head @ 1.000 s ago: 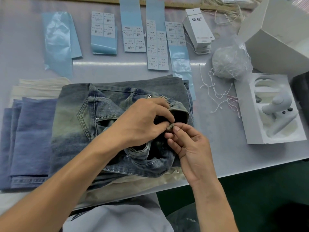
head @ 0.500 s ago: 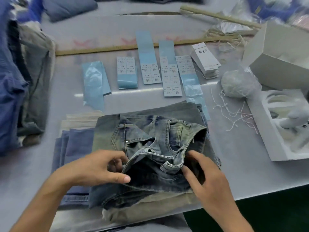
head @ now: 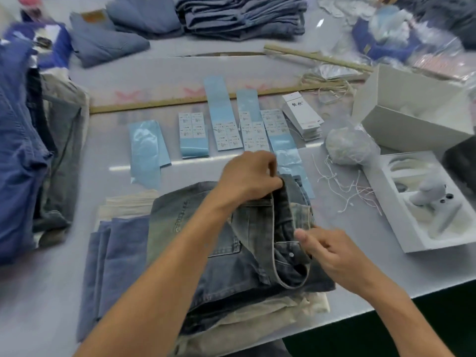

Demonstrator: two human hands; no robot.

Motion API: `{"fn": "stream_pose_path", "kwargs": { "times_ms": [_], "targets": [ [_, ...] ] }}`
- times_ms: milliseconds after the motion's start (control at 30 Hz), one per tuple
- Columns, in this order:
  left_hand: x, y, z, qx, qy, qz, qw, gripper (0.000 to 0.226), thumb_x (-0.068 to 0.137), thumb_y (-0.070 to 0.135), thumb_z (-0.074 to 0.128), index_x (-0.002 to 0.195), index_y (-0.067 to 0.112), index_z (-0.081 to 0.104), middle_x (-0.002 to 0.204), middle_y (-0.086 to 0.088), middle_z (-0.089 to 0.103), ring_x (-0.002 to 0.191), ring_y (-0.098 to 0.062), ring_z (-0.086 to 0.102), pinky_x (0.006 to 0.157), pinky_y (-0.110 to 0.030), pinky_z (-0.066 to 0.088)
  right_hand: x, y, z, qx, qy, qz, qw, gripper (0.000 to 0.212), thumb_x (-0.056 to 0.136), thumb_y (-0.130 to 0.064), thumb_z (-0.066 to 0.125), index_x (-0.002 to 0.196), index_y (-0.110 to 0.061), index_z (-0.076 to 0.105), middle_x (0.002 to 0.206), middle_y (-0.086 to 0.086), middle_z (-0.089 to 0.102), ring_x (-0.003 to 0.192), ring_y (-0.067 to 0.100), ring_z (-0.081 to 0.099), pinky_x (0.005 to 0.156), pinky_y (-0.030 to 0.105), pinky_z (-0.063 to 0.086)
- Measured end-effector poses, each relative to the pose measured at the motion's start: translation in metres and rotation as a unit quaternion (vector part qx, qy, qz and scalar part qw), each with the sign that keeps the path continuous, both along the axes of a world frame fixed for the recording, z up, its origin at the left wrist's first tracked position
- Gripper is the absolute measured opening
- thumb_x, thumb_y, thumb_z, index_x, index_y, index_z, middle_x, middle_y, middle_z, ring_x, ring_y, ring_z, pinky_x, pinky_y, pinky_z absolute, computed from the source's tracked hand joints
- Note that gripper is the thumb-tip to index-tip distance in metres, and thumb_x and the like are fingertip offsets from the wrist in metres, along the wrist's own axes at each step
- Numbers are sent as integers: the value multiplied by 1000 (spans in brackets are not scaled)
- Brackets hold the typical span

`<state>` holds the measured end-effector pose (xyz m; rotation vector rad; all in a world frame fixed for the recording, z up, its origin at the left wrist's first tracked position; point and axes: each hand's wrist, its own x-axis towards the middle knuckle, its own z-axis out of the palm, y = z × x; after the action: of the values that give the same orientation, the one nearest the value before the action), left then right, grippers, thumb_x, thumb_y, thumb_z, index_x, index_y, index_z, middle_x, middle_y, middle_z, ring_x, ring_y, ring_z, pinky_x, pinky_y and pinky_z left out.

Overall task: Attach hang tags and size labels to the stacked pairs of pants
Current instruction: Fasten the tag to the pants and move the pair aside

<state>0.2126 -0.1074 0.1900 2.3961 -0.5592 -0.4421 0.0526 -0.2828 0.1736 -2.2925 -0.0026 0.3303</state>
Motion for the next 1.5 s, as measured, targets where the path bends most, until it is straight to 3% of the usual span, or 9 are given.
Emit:
{"fn": "stream_pose_path", "kwargs": {
  "times_ms": [133,233,500,600,733,867,1200,1333,1500],
  "targets": [
    [7,-26,-36,-213,252,1,944,49,93,26,74,135,26,49,109,-9,67,88,-21,71,75,-35,60,-32,2,-14,-70,6,-75,995,66,74,-92,47,74,-27,56,102,-19,49,96,7,54,80,26,46],
    [-3,27,-59,-350,57,184,917,32,97,22,68,121,39,57,115,10,65,100,0,67,80,-15,54,-52,19,-24,-124,-2,-144,982,59,72,-81,57,92,-25,62,113,-20,39,110,5,45,96,31,47],
    [-131,146,-167,-17,-176,274,945,33,95,21,57,122,3,65,130,-15,57,118,-37,54,104,-48,42,-53,86,-17,-282,-172,-39,943,83,69,-60,81,137,-18,60,129,6,60,113,25,63,96,48,55],
    [-126,152,-168,5,-165,357,919,45,93,33,48,121,1,65,129,-21,58,118,-41,53,103,-52,40,-41,67,-20,-147,-150,-143,967,49,81,-15,84,127,-19,68,112,-11,65,99,5,65,89,23,56],
    [-120,178,-172,39,-48,498,865,62,82,47,48,117,-1,66,112,-35,62,109,-52,56,100,-60,41,-21,32,-17,-41,-110,-303,946,28,91,-20,73,110,-39,64,101,-16,58,87,-1,60,70,13,51],
    [-114,181,-173,40,17,465,885,47,97,58,52,95,12,63,96,-24,66,101,-47,61,87,-55,47,-15,33,-21,-106,67,-198,972,75,84,-70,62,147,-37,38,122,-21,53,113,8,56,96,29,49],
    [-139,189,-164,-2,50,476,878,24,93,40,67,98,34,45,102,-20,70,98,-43,65,84,-49,50,-9,52,-14,-237,32,-158,958,64,102,-37,49,157,-38,16,148,-5,36,112,17,58,92,38,54],
    [-129,170,-149,67,-182,404,894,45,86,18,65,128,2,61,126,-27,60,111,-48,57,97,-58,44,9,68,5,-297,-221,-144,918,87,84,-14,70,159,-31,29,153,9,33,118,23,53,90,42,57],
    [-114,132,-136,75,-253,197,944,54,102,46,37,148,22,53,157,-14,45,153,-24,24,118,-47,25,36,95,-15,-318,-161,-7,934,70,100,-51,29,163,-26,10,170,3,-7,157,26,0,126,47,8]
  ]
}}
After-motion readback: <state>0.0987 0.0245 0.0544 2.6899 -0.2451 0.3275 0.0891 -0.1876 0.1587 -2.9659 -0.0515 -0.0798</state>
